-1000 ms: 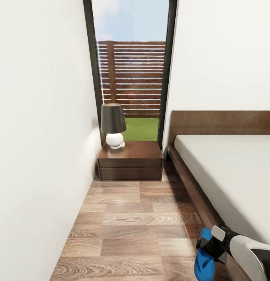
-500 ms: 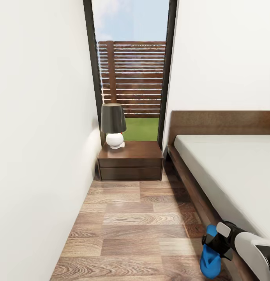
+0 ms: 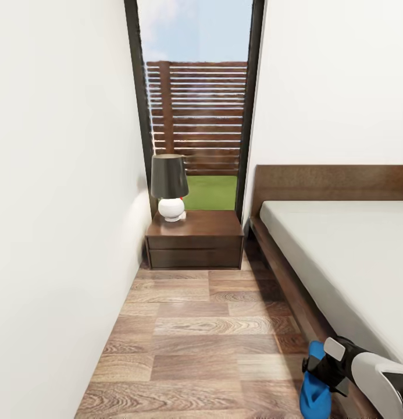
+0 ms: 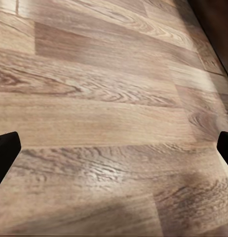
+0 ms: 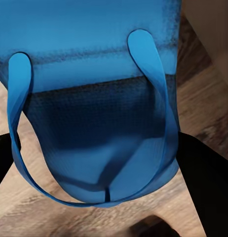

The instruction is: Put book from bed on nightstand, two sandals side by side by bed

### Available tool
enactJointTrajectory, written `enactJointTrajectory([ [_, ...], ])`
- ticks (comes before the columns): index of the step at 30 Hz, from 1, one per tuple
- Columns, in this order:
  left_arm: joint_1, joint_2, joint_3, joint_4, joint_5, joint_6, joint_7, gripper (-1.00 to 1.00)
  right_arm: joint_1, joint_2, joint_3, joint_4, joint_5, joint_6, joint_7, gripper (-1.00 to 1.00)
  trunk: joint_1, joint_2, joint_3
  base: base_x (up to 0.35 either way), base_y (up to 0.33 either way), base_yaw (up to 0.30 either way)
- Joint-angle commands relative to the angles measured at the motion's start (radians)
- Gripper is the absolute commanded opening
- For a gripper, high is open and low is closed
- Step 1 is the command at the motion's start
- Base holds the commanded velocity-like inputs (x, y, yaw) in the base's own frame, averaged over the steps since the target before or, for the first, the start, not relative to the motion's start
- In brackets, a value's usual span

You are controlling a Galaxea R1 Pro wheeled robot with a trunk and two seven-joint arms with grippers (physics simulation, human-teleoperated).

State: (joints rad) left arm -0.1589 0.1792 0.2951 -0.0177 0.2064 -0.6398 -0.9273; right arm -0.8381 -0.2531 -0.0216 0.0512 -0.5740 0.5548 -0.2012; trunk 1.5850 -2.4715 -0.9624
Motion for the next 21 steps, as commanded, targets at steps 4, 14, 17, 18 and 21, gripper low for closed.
enactJointTrajectory([
  [4, -0.001, 0.000, -0.004, 0.002, 0.010, 0.001, -0.007, 1.00, -0.001, 0.001, -0.001, 0.001, -0.007, 0.000, -0.006, -1.00, 0.000, 0.000, -0.001, -0.119, 0.000, 0.000],
  [14, -0.001, 0.000, -0.004, 0.002, 0.010, 0.000, -0.007, 1.00, -0.001, 0.002, 0.002, 0.000, -0.007, 0.000, -0.005, -1.00, 0.000, 0.000, -0.001, -0.132, 0.000, 0.000],
  [17, -0.001, 0.000, -0.004, 0.002, 0.010, 0.001, -0.007, 1.00, -0.001, 0.005, 0.002, -0.001, -0.007, 0.000, -0.005, -1.00, 0.000, 0.000, -0.001, -0.116, 0.000, 0.000],
  [18, -0.001, 0.000, -0.004, 0.002, 0.010, 0.000, -0.007, 1.00, -0.001, 0.006, 0.002, -0.001, -0.007, 0.000, -0.004, -1.00, 0.000, 0.000, -0.001, -0.114, 0.000, 0.000],
  [21, -0.001, 0.000, -0.004, 0.001, 0.010, 0.001, -0.007, 1.00, -0.001, 0.008, 0.002, -0.001, -0.007, 0.000, -0.004, -1.00, 0.000, 0.000, -0.001, -0.113, 0.000, 0.000],
])
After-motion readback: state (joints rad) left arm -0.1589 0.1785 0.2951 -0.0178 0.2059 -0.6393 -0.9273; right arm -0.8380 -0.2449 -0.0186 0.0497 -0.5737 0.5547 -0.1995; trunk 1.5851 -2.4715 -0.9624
